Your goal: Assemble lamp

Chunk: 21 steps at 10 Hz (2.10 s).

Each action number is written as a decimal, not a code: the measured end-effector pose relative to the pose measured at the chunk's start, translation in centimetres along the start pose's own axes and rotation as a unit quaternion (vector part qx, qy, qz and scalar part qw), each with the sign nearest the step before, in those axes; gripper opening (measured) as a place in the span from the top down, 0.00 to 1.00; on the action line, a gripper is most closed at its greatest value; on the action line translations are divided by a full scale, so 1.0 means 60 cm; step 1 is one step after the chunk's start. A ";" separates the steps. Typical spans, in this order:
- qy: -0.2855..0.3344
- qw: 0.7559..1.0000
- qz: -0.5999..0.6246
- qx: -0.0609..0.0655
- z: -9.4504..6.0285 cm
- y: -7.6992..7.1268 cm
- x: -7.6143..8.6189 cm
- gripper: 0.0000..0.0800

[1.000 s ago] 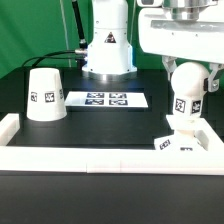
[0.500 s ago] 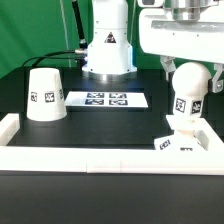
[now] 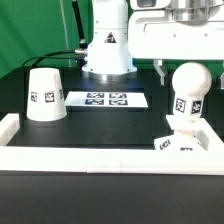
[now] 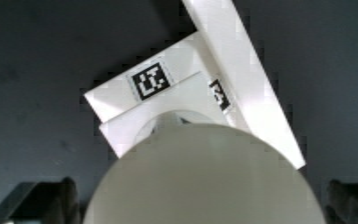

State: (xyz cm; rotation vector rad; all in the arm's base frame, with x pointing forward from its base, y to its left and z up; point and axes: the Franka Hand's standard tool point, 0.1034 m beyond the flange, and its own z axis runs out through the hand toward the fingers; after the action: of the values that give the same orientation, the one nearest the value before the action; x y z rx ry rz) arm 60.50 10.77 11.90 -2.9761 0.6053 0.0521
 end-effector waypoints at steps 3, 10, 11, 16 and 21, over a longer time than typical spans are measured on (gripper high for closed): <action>-0.001 0.990 -0.144 -0.001 -0.001 -0.004 0.005 0.13; 0.007 0.905 -0.425 -0.023 -0.002 -0.005 0.009 0.13; 0.009 0.893 -0.449 -0.026 -0.003 -0.005 0.011 0.13; 0.009 0.873 -0.487 -0.028 -0.003 0.000 0.015 0.28; 0.010 0.905 -0.425 -0.026 -0.003 0.001 0.015 0.28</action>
Offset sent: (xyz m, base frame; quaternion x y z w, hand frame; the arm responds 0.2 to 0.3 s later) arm 0.0062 0.0001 0.0035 -0.0189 -0.0035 -0.1754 0.9843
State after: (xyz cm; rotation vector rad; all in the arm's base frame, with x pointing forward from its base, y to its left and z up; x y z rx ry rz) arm 61.31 10.32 12.02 -3.0012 -0.7287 -0.0350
